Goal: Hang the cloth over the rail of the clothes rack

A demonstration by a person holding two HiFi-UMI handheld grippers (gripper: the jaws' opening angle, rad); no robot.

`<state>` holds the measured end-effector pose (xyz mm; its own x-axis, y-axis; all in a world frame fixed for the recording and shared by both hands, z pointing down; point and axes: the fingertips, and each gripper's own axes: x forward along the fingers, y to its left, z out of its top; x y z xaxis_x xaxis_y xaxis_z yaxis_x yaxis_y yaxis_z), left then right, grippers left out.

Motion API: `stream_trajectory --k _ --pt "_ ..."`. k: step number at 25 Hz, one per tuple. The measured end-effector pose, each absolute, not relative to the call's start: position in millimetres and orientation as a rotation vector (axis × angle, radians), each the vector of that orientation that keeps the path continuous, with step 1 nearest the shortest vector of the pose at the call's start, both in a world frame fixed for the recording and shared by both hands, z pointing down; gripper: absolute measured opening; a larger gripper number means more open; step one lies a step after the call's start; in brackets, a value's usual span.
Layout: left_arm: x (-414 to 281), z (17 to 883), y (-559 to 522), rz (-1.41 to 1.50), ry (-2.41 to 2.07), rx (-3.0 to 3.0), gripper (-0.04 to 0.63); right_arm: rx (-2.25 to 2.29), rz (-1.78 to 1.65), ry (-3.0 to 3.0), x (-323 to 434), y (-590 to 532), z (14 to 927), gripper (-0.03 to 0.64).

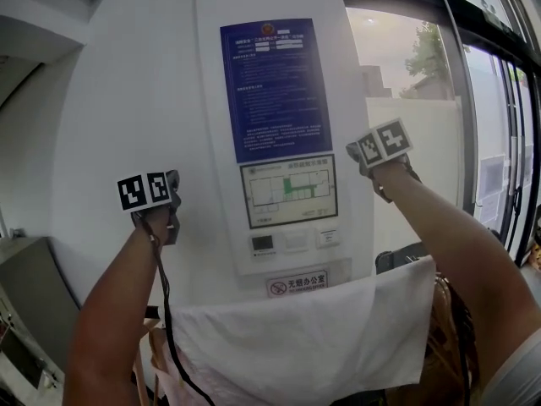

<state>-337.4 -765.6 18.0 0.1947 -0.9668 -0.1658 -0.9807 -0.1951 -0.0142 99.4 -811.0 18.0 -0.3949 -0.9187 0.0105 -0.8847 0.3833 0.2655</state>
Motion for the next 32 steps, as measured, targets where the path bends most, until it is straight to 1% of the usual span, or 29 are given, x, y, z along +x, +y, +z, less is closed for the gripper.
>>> stream_trajectory --k 9,16,22,28,29,31,32 --pt "-310.1 55.2 -699.0 0.101 1.858 -2.445 0.005 1.571 -0.337 -2.486 102.5 -718.2 52.0 0.002" --pt "-293.9 79.5 -596.9 0.120 1.919 -2.387 0.005 1.411 -0.363 -2.572 121.1 -621.8 88.3 0.002" --pt "-290.1 128.1 -520.8 0.210 2.021 -2.327 0.005 1.352 -0.414 -2.569 141.6 -562.9 134.9 0.002" --pt "-279.4 190.5 -486.2 0.131 2.014 -2.381 0.006 1.400 -0.307 -2.620 164.8 -524.6 177.4 0.003" --pt "-278.9 203.4 -483.1 0.103 2.010 -2.401 0.006 1.407 -0.268 -2.632 167.1 -520.8 187.3 0.006" --pt "-278.4 224.4 -479.4 0.053 2.003 -2.430 0.019 1.420 -0.192 -2.647 169.9 -516.9 205.2 0.045" --pt "-277.3 232.9 -479.2 0.037 1.997 -2.444 0.052 1.428 -0.161 -2.649 171.1 -516.1 212.1 0.057"
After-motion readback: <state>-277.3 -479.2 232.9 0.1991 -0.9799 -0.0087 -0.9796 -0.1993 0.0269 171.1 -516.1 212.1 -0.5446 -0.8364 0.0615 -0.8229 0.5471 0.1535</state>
